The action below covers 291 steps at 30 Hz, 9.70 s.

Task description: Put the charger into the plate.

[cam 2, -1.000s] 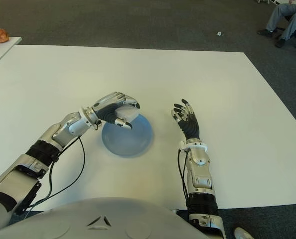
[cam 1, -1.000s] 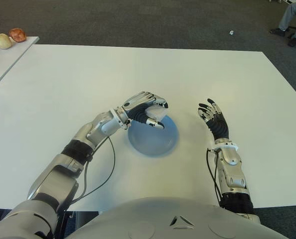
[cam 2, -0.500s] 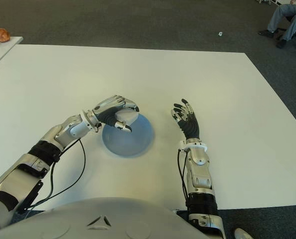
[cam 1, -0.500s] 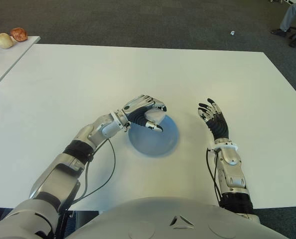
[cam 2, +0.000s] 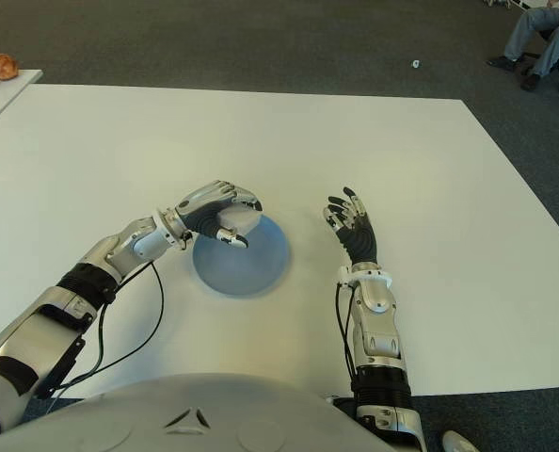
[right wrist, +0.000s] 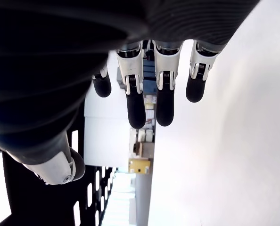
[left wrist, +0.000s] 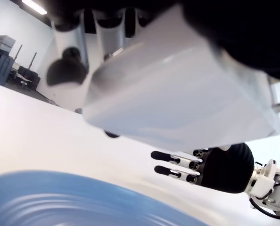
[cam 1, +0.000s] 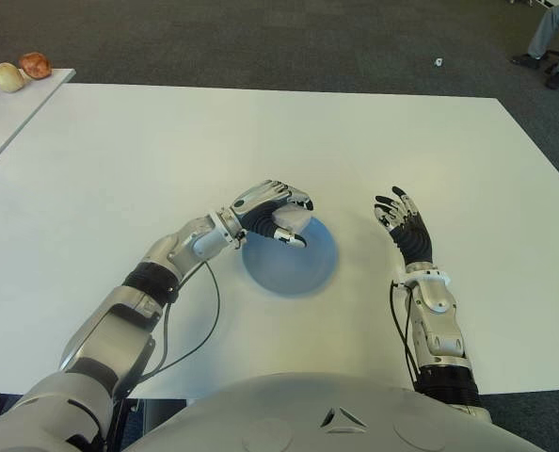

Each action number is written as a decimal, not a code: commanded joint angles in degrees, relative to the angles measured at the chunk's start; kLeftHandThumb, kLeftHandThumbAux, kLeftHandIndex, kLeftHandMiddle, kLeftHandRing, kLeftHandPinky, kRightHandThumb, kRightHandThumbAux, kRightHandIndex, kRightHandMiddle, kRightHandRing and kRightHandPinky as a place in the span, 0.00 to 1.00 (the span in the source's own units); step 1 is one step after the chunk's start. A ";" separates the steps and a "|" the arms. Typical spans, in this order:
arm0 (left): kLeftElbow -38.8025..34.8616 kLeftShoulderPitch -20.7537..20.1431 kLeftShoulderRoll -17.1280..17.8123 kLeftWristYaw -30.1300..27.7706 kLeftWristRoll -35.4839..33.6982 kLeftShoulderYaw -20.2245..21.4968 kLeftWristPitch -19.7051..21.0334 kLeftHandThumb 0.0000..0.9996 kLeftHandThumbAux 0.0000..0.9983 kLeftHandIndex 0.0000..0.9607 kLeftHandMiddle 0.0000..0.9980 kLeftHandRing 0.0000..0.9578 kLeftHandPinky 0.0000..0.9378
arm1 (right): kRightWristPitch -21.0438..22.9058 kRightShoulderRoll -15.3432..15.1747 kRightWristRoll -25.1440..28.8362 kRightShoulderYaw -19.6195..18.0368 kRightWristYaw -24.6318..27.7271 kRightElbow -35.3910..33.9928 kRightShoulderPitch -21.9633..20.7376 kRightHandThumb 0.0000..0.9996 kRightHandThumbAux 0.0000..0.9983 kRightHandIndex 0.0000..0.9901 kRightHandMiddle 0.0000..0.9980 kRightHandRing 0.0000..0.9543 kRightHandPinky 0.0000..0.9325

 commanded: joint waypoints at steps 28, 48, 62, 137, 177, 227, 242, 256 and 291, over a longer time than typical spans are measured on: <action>-16.43 -1.26 9.19 -26.64 -3.88 -1.71 6.54 0.29 0.15 0.00 0.00 0.00 0.00 | 0.40 -0.22 -1.89 0.23 -1.02 0.90 -0.24 0.00 0.70 0.04 0.25 0.24 0.16; -18.45 -0.57 10.25 -28.81 -5.92 -1.00 7.68 0.27 0.22 0.00 0.00 0.00 0.00 | 1.57 1.22 -3.11 0.91 -3.39 -0.96 0.15 0.00 0.81 0.04 0.24 0.24 0.19; -18.95 -0.70 10.77 -29.54 -6.52 -0.83 8.27 0.28 0.27 0.00 0.00 0.00 0.00 | 2.65 2.07 -3.53 1.30 -4.42 -2.19 0.34 0.00 0.80 0.05 0.25 0.25 0.21; -27.90 -14.35 19.91 -3.30 36.71 -11.05 1.54 0.12 0.18 0.00 0.00 0.00 0.00 | 0.12 4.80 -3.76 2.65 -5.98 -0.62 -0.31 0.01 0.77 0.06 0.27 0.26 0.22; 9.83 -19.29 7.24 -18.84 -8.76 2.86 8.32 0.20 0.40 0.04 0.02 0.00 0.02 | -1.24 4.42 -3.69 1.41 -5.83 2.58 -1.15 0.00 0.73 0.06 0.26 0.24 0.18; -5.30 13.57 -15.49 -15.34 -49.26 35.19 36.66 0.01 0.61 0.02 0.04 0.03 0.07 | -3.84 3.22 -1.86 -1.54 -4.13 8.39 -1.99 0.00 0.65 0.05 0.20 0.19 0.17; -7.36 24.55 -15.06 -18.30 -45.99 32.89 29.04 0.00 0.62 0.03 0.04 0.03 0.05 | -2.22 3.20 -1.80 -2.28 -4.29 7.26 -2.58 0.00 0.65 0.05 0.17 0.16 0.15; -12.44 31.88 -14.99 -18.07 -43.48 30.71 27.23 0.00 0.62 0.02 0.02 0.02 0.04 | 1.11 2.91 -1.77 -3.00 -4.85 7.83 -5.38 0.00 0.63 0.05 0.11 0.10 0.09; -12.99 35.96 -13.28 -20.02 -41.98 27.99 24.04 0.00 0.59 0.02 0.02 0.01 0.03 | 9.26 3.85 -1.97 -1.86 -7.09 8.59 -10.93 0.01 0.62 0.01 0.04 0.02 0.04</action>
